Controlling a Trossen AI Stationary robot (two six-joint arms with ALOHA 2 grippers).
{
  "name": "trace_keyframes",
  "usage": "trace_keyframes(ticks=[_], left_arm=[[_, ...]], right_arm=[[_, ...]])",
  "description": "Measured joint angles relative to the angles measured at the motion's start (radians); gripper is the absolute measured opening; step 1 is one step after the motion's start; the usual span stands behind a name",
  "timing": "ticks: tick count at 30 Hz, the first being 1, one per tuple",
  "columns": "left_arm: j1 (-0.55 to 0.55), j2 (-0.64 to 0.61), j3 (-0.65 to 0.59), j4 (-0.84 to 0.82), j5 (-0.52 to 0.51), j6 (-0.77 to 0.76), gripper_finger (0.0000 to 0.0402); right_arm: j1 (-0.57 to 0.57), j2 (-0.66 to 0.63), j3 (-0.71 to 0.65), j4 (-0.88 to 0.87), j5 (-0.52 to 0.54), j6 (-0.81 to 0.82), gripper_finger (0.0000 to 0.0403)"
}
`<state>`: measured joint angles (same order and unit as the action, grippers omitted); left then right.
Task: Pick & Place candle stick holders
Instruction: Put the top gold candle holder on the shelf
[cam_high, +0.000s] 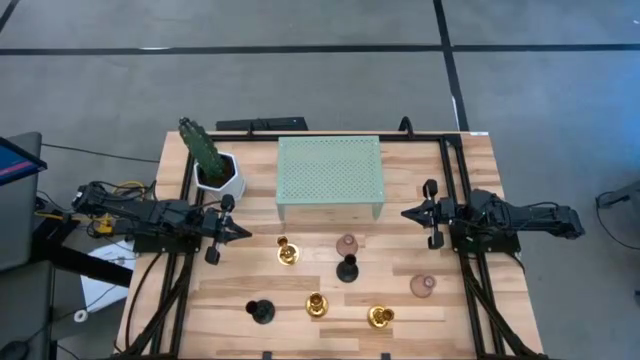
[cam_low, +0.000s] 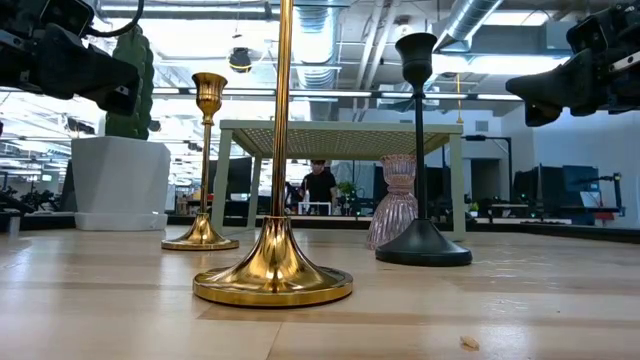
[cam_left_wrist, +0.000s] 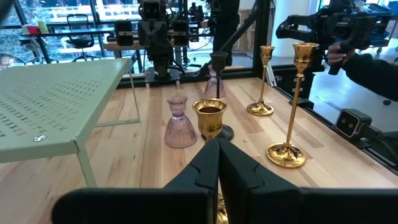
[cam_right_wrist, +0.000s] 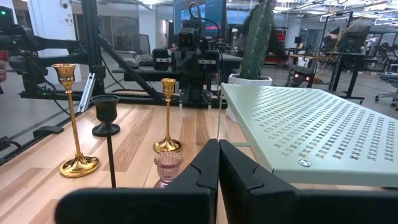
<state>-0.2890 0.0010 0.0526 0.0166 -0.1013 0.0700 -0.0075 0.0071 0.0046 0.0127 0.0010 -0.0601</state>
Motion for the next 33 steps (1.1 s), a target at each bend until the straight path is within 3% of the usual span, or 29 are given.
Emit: trace_keyframes(ticks=[27,33], left_arm=[[0.000,0.000,0.000,0.011,-0.002,0.000,0.0008],[0.000,0.002,0.000,0.043,-0.048,-0.028,0.0008]], right_arm=[[0.000,0.000,0.000,0.000,0.000,0.000,0.0000],[0.000,0.000,0.000,0.001,0.000,0.000,0.0000]])
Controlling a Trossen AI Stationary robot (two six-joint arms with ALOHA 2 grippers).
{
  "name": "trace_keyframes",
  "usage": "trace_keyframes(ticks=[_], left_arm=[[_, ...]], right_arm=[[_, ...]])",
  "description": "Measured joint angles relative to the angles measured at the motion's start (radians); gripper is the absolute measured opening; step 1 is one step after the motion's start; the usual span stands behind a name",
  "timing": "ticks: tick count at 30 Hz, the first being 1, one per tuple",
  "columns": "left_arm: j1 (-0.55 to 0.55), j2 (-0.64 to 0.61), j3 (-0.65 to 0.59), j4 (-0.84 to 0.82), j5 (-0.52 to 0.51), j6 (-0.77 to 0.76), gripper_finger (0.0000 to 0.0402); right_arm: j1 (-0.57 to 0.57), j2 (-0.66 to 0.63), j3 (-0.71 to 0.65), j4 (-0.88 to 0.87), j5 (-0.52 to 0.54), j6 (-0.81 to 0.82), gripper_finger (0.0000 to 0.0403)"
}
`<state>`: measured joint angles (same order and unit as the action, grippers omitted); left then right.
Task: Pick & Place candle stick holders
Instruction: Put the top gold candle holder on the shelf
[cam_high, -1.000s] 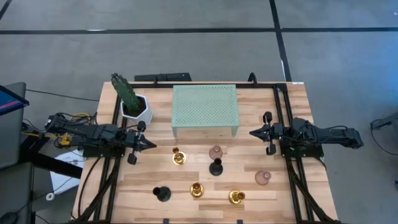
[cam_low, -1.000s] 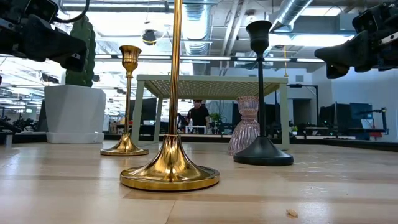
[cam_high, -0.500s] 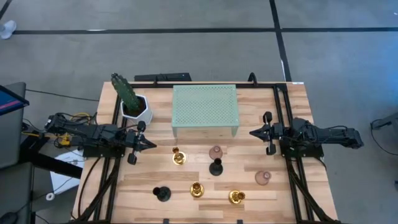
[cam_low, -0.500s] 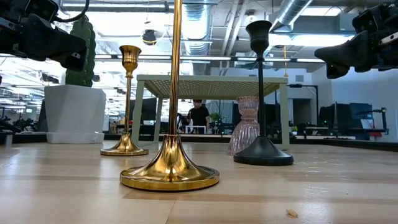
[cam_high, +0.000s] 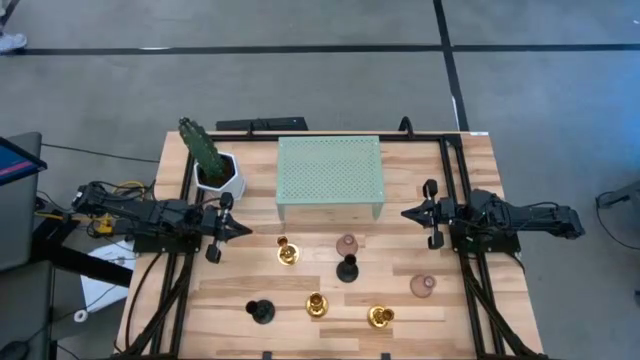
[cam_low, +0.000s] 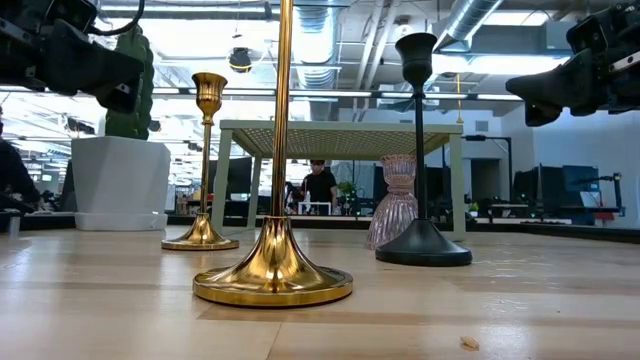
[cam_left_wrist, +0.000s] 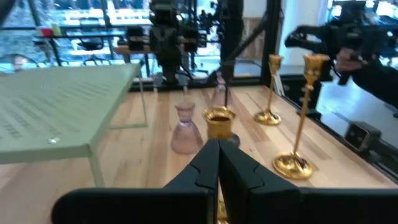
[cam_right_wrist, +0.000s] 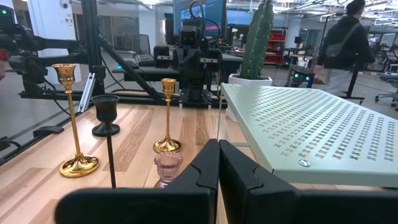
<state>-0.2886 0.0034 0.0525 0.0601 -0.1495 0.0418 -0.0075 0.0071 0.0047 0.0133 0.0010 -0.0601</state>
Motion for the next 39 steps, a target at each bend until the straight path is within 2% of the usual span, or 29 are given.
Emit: trace_keyframes(ticks=[7,13,16,23,28,39], left_arm=[[0.000,0.066,0.000,0.021,-0.004,-0.001,0.0008],[0.000,0.233,0.000,0.053,0.031,-0.002,0.0008],[0.000,0.352,0.000,0.158,0.061,-0.003,0.0008],[0.000,0.642,0.000,0.419,0.061,-0.045,0.0005],[-0.016,0.813,0.001,0.567,0.015,-0.066,0.0004],[-0.096,1.039,0.001,0.785,-0.017,-0.073,0.0004]], right_arm=[[0.000,0.000,0.000,0.023,0.000,0.000,0.0000],[0.000,0.000,0.000,0.027,0.000,0.000,0.0000],[0.000,0.000,0.000,0.028,0.000,0.000,0.0000],[0.000,0.000,0.000,0.032,0.000,0.000,0.0000],[0.000,0.000,0.000,0.032,0.001,0.009,0.0000],[0.000,0.000,0.000,0.032,0.001,0.009,0.0000]])
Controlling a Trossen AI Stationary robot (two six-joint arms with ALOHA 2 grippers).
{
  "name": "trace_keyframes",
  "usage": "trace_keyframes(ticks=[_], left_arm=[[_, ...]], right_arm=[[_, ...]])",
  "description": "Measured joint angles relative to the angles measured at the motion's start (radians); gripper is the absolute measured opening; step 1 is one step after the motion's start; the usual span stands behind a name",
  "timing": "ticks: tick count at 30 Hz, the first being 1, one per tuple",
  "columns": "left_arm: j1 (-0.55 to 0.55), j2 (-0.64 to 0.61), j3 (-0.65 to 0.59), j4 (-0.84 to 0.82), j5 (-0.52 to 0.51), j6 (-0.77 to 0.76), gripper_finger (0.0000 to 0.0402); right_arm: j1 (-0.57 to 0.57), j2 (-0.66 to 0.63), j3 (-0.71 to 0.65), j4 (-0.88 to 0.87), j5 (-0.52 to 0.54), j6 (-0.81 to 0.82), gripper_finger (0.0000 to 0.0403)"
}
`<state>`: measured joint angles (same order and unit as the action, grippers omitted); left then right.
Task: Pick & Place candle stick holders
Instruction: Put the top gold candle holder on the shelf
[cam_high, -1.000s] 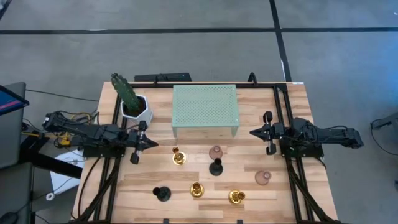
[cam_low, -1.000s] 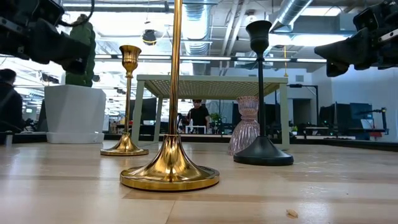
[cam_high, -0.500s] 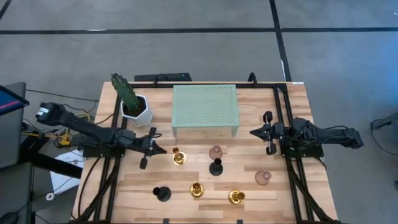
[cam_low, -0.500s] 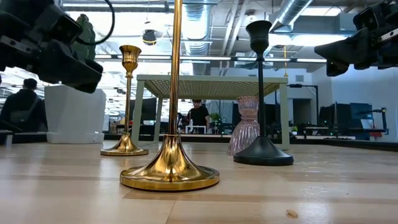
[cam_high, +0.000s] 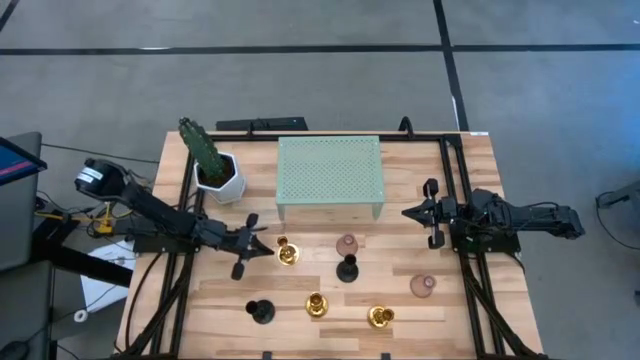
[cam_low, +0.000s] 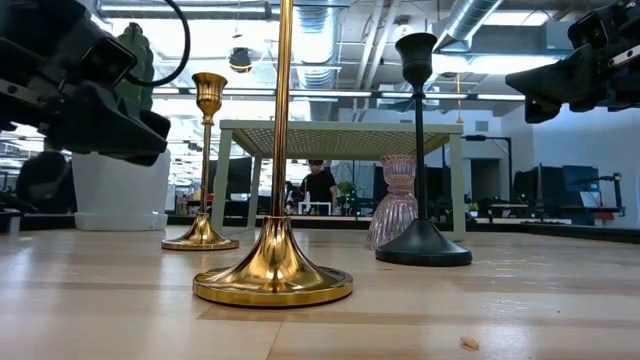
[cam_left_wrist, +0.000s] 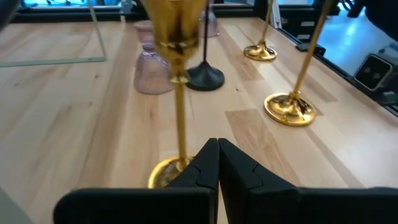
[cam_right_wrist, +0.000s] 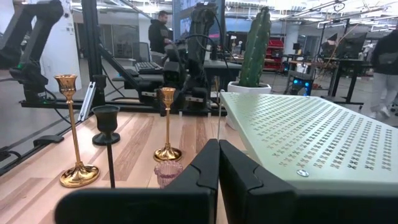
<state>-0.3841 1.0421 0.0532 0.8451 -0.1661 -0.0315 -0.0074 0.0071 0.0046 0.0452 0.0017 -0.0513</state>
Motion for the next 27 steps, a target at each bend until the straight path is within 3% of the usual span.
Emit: trace_keyframes(ticks=[6,27], left_arm=[[-0.015,0.069,0.000,0.045,-0.095,0.000,0.0004],[-0.015,0.288,0.090,0.108,-0.100,-0.006,0.0012]], right_arm=[[0.000,0.000,0.000,0.000,0.000,0.000,0.0000],[0.000,0.000,0.000,0.000,0.007,0.000,0.0000]])
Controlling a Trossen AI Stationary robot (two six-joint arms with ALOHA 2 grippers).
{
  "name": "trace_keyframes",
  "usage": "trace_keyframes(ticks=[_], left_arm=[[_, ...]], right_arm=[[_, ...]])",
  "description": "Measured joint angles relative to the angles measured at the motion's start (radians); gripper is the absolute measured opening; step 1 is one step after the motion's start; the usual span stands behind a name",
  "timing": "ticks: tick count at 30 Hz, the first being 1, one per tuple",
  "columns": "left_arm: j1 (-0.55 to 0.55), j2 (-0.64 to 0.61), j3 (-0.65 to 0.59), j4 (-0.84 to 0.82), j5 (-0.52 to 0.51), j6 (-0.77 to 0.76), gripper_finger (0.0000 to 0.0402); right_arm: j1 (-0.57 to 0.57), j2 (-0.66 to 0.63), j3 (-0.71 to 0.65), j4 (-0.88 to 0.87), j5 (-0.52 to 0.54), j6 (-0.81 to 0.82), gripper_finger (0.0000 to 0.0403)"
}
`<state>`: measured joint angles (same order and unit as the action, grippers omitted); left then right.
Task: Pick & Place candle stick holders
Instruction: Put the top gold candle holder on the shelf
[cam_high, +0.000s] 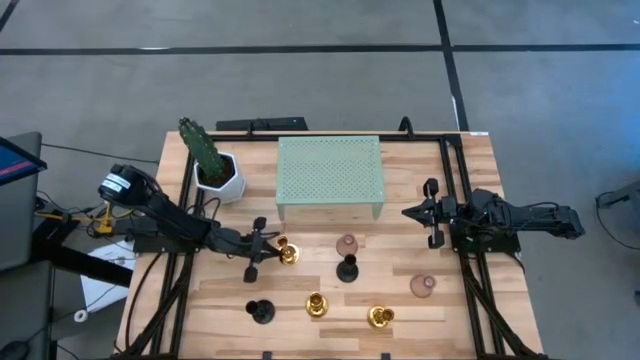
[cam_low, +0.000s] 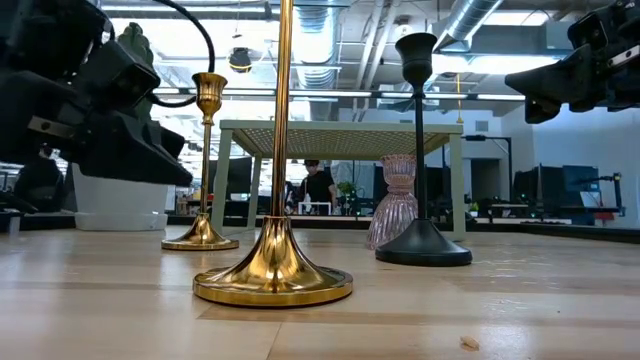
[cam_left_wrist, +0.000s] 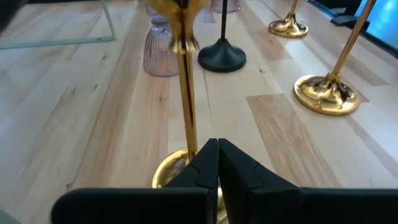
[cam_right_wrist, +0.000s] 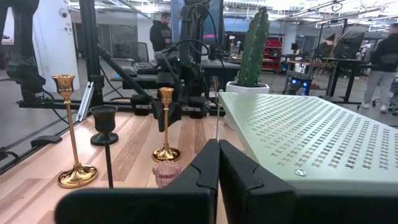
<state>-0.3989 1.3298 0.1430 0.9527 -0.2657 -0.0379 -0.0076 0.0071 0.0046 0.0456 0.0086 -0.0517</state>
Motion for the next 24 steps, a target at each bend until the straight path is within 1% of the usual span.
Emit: trace_keyframes(ticks=[4,7,12,16,19,24], left_arm=[[0.015,0.040,0.003,-0.001,-0.040,-0.066,0.0028],[0.033,0.060,0.003,-0.001,-0.056,-0.079,0.0045],[0.052,0.065,0.003,0.009,-0.056,-0.104,0.0082],[0.052,0.065,0.003,0.045,-0.024,-0.121,0.0112],[0.052,0.065,0.003,0.054,-0.022,-0.122,0.0134],[0.052,0.065,0.029,0.057,-0.018,-0.124,0.0168]], right_arm=[[0.000,0.000,0.000,0.000,0.000,0.000,0.0000],[0.000,0.000,0.000,0.000,0.000,0.000,0.0000],[0.000,0.000,0.000,0.000,0.000,0.000,0.0000],[0.000,0.000,0.000,0.000,0.000,0.000,0.0000],[0.000,0.000,0.000,0.000,0.000,0.000,0.0000],[0.000,0.000,0.000,0.000,0.000,0.000,0.0000]])
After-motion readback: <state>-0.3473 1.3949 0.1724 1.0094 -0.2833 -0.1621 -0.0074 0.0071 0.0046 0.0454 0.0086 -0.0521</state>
